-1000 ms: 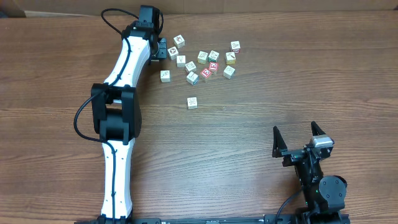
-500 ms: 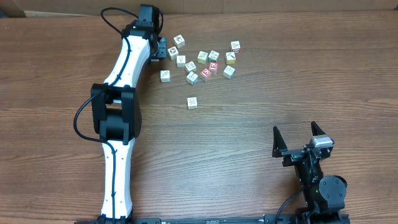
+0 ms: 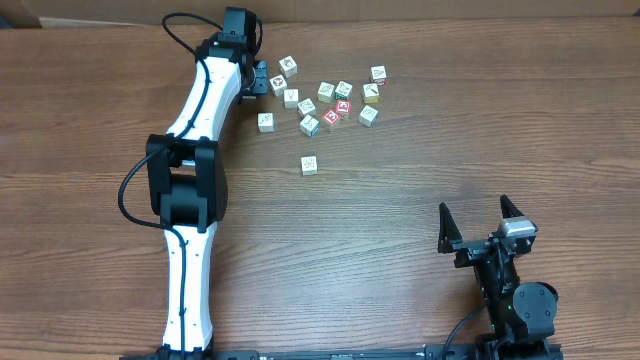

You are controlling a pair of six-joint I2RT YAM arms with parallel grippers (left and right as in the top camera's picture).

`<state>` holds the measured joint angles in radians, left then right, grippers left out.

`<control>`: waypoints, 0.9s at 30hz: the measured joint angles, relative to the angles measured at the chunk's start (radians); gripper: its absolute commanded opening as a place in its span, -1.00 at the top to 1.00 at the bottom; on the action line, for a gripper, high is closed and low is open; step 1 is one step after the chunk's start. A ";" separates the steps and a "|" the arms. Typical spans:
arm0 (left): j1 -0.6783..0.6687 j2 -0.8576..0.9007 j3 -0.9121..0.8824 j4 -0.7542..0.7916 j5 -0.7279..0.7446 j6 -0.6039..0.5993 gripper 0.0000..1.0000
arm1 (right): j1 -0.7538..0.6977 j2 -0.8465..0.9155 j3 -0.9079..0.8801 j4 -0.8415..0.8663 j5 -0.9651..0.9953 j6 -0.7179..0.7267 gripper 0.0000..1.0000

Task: Form a horizontal line
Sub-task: 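Close the left gripper on the '7' block and lift it, then carry the '7' block right toward the placed block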

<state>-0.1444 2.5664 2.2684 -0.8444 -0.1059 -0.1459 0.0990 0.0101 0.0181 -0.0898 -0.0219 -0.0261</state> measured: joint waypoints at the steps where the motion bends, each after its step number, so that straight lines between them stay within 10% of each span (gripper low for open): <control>1: 0.000 0.000 0.002 -0.004 0.000 0.000 0.43 | 0.000 0.000 0.000 0.000 0.000 0.000 -1.00; 27: 0.000 -0.429 0.084 -0.401 0.028 -0.079 0.60 | 0.000 0.000 0.000 0.000 0.000 -0.001 -1.00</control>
<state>-0.1448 2.1372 2.3524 -1.2457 -0.0776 -0.2253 0.0990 0.0101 0.0181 -0.0898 -0.0216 -0.0269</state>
